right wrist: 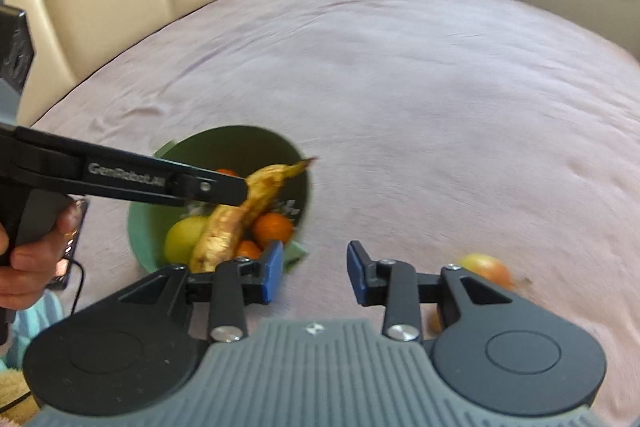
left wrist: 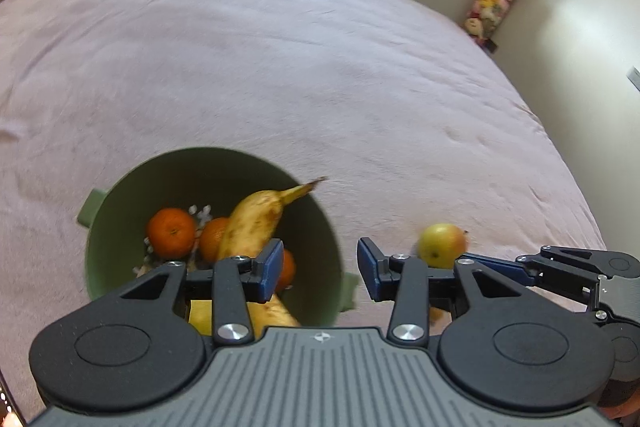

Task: Organize fruits
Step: 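Move both tools back toward the remaining pear and mandarin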

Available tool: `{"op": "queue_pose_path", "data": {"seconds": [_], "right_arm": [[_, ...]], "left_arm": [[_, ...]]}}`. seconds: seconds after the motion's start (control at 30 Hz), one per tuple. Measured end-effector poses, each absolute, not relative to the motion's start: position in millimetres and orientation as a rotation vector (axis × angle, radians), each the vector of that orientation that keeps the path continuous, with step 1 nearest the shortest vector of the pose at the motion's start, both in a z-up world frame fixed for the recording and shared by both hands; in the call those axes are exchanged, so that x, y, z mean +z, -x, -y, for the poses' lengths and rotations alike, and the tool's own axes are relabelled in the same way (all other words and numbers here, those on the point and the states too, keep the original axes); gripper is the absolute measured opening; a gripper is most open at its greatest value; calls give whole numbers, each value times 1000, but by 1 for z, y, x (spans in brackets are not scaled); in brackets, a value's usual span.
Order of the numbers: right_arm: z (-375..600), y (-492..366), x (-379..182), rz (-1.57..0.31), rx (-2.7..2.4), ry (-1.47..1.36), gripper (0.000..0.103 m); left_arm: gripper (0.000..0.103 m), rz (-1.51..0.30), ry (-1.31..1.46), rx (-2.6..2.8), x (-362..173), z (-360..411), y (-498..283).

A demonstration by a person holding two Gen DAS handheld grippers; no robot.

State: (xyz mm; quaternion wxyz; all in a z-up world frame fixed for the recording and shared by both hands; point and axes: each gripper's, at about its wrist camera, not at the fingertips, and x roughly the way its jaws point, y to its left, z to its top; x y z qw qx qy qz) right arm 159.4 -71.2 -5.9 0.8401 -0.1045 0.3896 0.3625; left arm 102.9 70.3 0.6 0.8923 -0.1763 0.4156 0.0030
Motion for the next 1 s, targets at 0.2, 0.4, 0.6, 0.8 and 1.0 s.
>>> {"op": "queue_pose_path", "data": {"seconds": [0.2,0.4,0.6,0.8,1.0], "right_arm": [[102,-142,-4,-772,647,182,39],[131,-131,-10,-737,537,173,46],[149,-131,-24,-726,421,155,46],[164,-143,-43,-767,313,133,45],[177,-153,-55,-786,268,118,45]], "left_arm": [[50,-844,287,-73,5,-38,-96],[50,-796,233,-163,4,-8,-88],[50,-792,186,-191,-4,17,-86],[47,-810,186,-204,-15,28,-93],[47,-832,156,-207,-26,43,-105]]}}
